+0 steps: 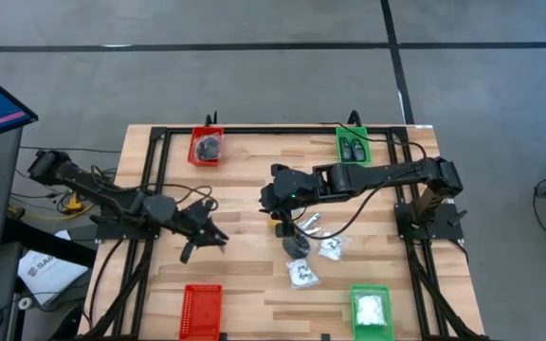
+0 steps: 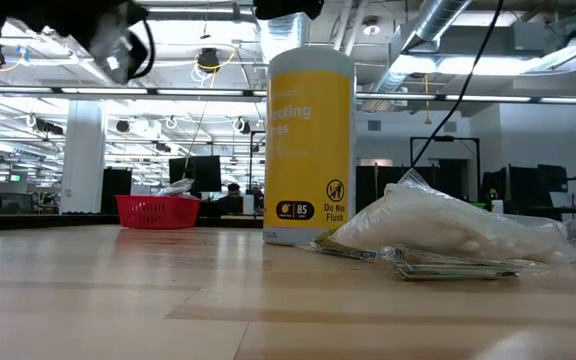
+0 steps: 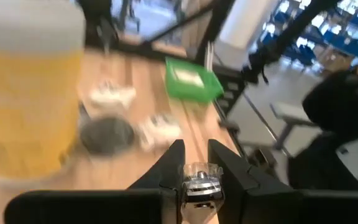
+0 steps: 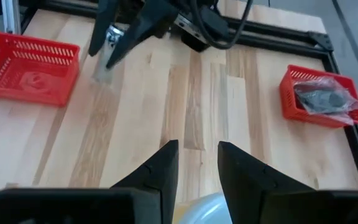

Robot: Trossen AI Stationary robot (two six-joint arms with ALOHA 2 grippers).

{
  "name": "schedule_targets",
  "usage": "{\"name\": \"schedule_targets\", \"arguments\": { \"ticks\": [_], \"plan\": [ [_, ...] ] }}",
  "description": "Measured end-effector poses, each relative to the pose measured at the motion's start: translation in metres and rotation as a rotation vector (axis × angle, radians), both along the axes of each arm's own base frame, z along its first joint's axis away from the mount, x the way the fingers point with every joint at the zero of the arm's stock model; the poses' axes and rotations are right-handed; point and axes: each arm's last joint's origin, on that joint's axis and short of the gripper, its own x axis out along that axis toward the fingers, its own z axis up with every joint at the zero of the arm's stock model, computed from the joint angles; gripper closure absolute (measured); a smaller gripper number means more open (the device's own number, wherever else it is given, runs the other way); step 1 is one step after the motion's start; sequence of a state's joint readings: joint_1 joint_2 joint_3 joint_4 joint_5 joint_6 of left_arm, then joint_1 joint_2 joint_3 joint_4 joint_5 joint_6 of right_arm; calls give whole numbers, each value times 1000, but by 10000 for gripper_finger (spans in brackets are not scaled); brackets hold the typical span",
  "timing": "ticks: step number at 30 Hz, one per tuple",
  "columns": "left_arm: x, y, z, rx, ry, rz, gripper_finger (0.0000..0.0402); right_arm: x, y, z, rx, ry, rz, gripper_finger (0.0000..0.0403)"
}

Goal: Pick & Place Travel size toiletries
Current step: Put the nail cutter into the bottom orange bin

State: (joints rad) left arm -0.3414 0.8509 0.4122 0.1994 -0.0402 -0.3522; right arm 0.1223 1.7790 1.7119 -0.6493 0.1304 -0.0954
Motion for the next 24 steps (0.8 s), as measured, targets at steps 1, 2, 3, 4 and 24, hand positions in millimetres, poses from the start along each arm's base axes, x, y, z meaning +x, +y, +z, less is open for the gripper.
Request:
{"name": "schedule_targets", "arguments": {
  "ticks": [1,2,3,4,24],
  "plan": [
    [-1,-2,-3,-14,35,-8,359,-1,1,-1,0,8,1,300],
    [-3,-4,-5,-24,68,-16,359,-1,3,-1,4,15,2,300],
    [-5,-6,-8,-34,101,-25,359,-2,4,-2,10,21,-2,300],
    [-6,-8,-10,-41,132,-33,359,-2,5,-2,17,28,-4,300],
    [-5,-62,-54,-33,384,-239,357,-9,9,-8,36,109,-22,300]
  ]
}}
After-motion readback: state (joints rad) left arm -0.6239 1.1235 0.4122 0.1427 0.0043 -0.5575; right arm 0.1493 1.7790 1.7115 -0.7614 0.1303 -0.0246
